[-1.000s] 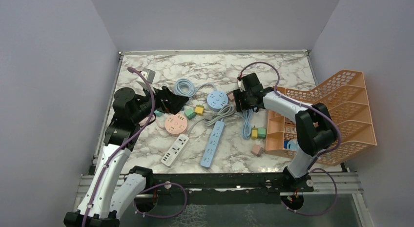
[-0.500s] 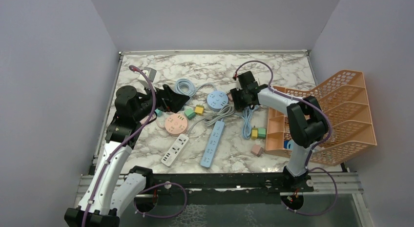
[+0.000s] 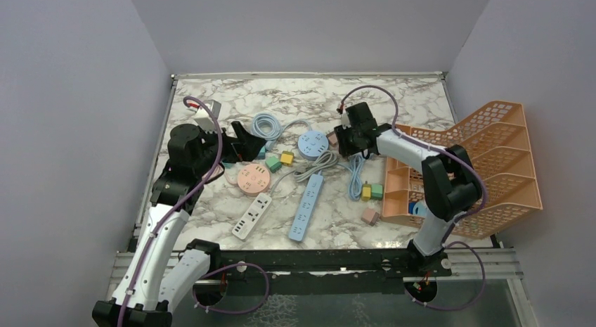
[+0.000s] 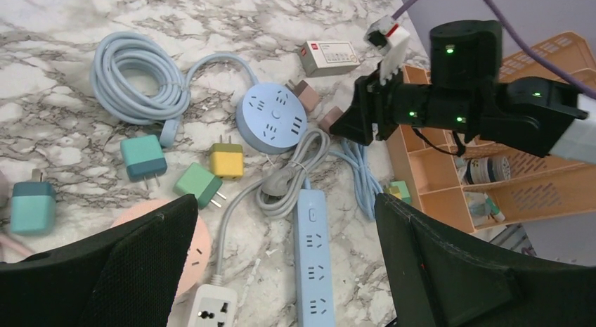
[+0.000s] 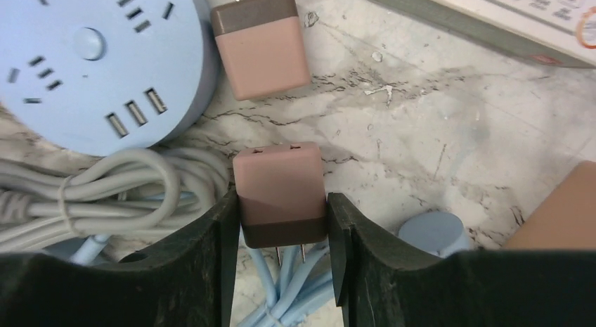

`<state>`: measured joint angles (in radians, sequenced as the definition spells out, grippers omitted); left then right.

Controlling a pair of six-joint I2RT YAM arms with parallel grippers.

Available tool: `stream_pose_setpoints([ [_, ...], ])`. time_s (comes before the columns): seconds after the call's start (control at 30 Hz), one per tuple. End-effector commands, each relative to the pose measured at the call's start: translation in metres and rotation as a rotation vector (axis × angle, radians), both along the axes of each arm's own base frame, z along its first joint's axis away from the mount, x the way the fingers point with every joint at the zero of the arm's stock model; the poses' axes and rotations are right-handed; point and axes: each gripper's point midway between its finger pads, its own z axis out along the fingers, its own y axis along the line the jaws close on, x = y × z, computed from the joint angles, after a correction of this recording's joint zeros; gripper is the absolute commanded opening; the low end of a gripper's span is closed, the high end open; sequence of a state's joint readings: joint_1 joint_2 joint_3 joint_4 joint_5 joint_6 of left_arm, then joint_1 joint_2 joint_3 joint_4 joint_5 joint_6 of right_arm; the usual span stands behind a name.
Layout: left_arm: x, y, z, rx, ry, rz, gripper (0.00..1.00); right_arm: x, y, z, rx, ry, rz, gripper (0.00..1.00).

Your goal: Insert the plug

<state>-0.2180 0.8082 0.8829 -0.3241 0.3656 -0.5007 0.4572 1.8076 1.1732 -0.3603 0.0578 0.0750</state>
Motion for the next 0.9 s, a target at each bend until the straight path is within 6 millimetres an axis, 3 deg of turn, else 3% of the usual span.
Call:
stream_pose_setpoints([
  [0.0,0.000,0.002,-0.008,-0.018,0.069,0.035,0.99,0.006,0.017,0.062,0.139,-0.172,0.013,0.38],
  [0.17,-0.005,-0.023,-0.044,-0.139,0.278,-0.042,0.97,-0.014,0.039,0.078,0.254,-0.185,0.079,0.38],
  [0.4,-0.015,-0.051,-0.081,-0.244,0.450,-0.113,0.91,-0.084,0.122,0.097,0.489,-0.191,0.325,0.38],
  [0.53,-0.024,-0.059,-0.099,-0.260,0.526,-0.136,0.88,-0.121,0.156,0.106,0.601,-0.202,0.468,0.38],
  [0.63,-0.032,-0.062,-0.112,-0.267,0.574,-0.156,0.86,-0.137,0.171,0.110,0.643,-0.224,0.545,0.38],
  [0.87,-0.045,-0.072,-0.129,-0.303,0.667,-0.195,0.86,-0.153,0.188,0.119,0.701,-0.260,0.666,0.38],
])
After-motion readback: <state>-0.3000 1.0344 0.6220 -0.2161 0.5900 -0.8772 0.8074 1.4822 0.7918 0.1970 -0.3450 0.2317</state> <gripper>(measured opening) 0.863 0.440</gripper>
